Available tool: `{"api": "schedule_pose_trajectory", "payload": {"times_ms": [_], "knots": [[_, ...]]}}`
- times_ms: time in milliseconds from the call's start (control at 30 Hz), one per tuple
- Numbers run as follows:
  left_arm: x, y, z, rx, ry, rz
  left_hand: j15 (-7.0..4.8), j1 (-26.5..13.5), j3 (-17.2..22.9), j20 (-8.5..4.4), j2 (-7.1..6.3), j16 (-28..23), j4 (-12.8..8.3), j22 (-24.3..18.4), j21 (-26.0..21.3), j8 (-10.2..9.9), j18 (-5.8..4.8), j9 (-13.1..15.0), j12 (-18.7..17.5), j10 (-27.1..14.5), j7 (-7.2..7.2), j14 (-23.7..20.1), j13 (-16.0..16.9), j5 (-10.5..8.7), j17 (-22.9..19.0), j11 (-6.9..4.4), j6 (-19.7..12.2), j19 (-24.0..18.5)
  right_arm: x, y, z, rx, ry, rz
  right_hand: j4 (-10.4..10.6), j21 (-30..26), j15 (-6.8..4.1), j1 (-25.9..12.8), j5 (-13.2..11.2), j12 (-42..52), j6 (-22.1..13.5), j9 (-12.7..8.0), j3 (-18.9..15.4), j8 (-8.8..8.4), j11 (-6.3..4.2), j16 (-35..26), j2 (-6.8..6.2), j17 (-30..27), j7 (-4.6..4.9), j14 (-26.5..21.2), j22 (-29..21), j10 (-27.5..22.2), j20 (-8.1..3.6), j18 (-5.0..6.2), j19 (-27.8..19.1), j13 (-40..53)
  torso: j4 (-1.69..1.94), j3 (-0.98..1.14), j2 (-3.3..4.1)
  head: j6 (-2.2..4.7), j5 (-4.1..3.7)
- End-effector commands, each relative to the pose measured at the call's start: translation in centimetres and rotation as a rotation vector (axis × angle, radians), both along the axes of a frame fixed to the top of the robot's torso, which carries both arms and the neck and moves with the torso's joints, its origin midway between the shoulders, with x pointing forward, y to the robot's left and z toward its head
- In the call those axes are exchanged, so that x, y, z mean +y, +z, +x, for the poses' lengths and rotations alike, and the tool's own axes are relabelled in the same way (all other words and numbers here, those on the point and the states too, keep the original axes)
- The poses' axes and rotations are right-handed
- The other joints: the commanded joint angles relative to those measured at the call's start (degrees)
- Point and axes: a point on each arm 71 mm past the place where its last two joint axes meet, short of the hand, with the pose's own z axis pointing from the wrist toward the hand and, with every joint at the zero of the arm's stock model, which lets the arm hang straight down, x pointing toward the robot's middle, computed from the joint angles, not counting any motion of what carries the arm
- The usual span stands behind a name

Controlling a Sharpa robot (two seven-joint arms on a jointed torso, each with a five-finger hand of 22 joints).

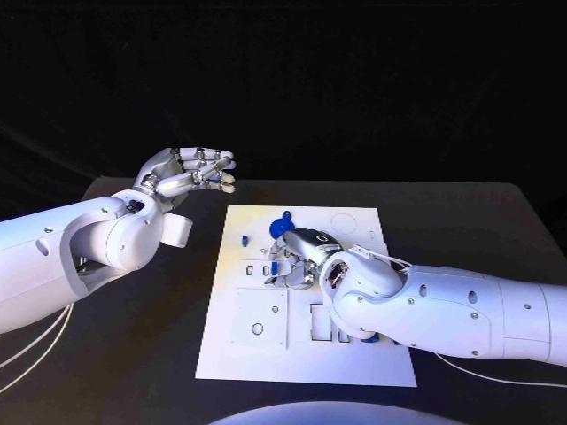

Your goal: Assemble the parts on the task board

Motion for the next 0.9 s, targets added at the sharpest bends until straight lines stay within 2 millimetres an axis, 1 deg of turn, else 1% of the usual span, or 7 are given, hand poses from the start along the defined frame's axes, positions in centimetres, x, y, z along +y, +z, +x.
{"api": "schedule_pose_trajectory", "payload": {"times_ms": [33,333,400,533,633,700,900], "knots": [[-0.2,0.1,0.0,-0.005,-0.022,0.0,0.03,-0.49,0.15,0.38,0.2,-0.4,-0.04,-0.07,0.21,-0.13,0.67,0.08,0.06,0.54,-0.36,-0.42,0.06,-0.11,0.11,0.07,0.18,-0.16,0.0,0.4,-0.3,-0.037,0.009,0.029,2.24,-0.48,0.23,1.96,0.46,-0.46,-0.57,-0.32,-3.89,0.07,-0.06,-0.36,0.65,7.16,0.04,4.26,12.75,-0.54,0.39,0.3,3.34,2.15,-0.01,0.02,-0.02,-0.04,0.0],[-0.5,-0.9,0.1,0.069,-0.046,0.093,-0.79,-4.69,-0.86,-0.2,-0.12,4.14,2.25,0.95,2.78,-0.9,0.66,-0.11,1.82,3.94,0.46,4.46,0.77,-0.19,3.95,-0.24,-1.22,2.6,-3.3,4.1,-0.2,-0.092,-0.031,0.255,2.17,-2.4,0.15,2.85,0.43,-0.53,-0.01,-0.35,-5.0,0.71,-0.18,-0.91,1.63,5.82,-0.11,3.94,11.72,-0.59,0.35,0.81,2.2,1.95,-0.72,0.06,-0.76,-0.31,0.36],[-0.8,-1.4,0.1,0.107,-0.074,0.142,-1.13,-9.15,-2.06,-0.43,1.22,12.3,1.92,3.13,6.66,0.65,0.59,0.56,4.76,4.28,0.44,5.97,2.28,-0.04,9.77,-0.46,-1.98,4.11,-4.5,5.1,0.1,-0.072,-0.054,0.311,2.06,-3.31,0.08,3.76,0.37,-0.64,0.16,-0.29,-4.74,1.09,-0.26,-1.15,2.19,5.36,-0.19,3.8,11.24,-0.74,0.29,1.04,1.67,1.83,-0.79,0.08,-0.91,-0.3,0.5],[-1.4,-2.2,-0.1,0.157,-0.146,0.291,-2.15,-12.63,-3.31,-1.71,2.13,30.91,2.5,11.16,18.95,8.35,0.65,4.31,17.48,1.89,-0.63,4.66,10.36,0.08,22.36,-1.3,-6.32,3.64,-6.9,6.8,0.9,-0.008,-0.118,0.404,2.09,-4.82,-0.09,4.08,0.28,-0.86,0.92,-0.04,-4.58,1.99,-0.46,-1.57,2.81,4.53,-0.45,3.57,10.44,-0.95,0.17,1.42,0.79,1.6,-1.01,0.24,-1.52,-0.47,0.98],[-2.0,-3.0,-0.4,0.21,-0.225,0.435,-3.94,-14.46,-4.21,-3.21,2.37,53.93,2.62,35.21,37.68,17.92,-2.24,9.16,35.86,-1.14,-2.73,15.44,22.53,0.22,44.3,-3.46,-8.01,10.88,-9.1,7.9,1.8,0.037,-0.184,0.45,2.08,-5.0,-0.16,4.11,0.26,-0.83,1.13,0.06,-4.54,2.33,-0.54,-1.59,3.04,4.56,-0.54,3.57,10.35,-0.95,0.11,1.46,0.69,1.61,-1.17,0.37,-1.93,-0.58,1.16],[-2.3,-3.6,-0.6,0.247,-0.281,0.547,-4.07,-14.84,-3.77,-3.05,3.03,59.72,2.65,42.47,43.27,25.92,-3.19,13.37,48.53,-5.89,-2.91,17.89,30.48,0.2,50.51,-3.83,-10.51,11.27,-10.6,8.5,2.6,0.053,-0.235,0.467,2.11,-5.17,-0.19,4.0,0.23,-1.0,1.15,0.09,-4.61,2.46,-0.58,-1.66,3.06,4.42,-0.56,3.54,10.26,-1.08,0.08,1.5,0.6,1.44,-1.29,0.49,-2.25,-0.84,1.38],[-3.2,-3.9,-0.5,0.304,-0.374,0.84,-6.0,-17.98,-4.04,-4.38,4.18,66.11,2.78,52.68,49.21,33.94,-4.78,17.13,61.47,1.86,-5.64,23.36,42.11,-0.06,60.04,-6.18,-7.79,16.07,-14.2,9.2,4.5,0.066,-0.358,0.485,2.19,-5.25,-0.26,3.25,0.14,-1.11,0.89,0.15,-5.29,2.77,-0.62,-1.73,2.86,4.35,-0.61,3.53,10.24,-1.17,-0.02,1.5,0.6,1.3,-1.28,0.75,-2.97,-1.13,1.65]]}}
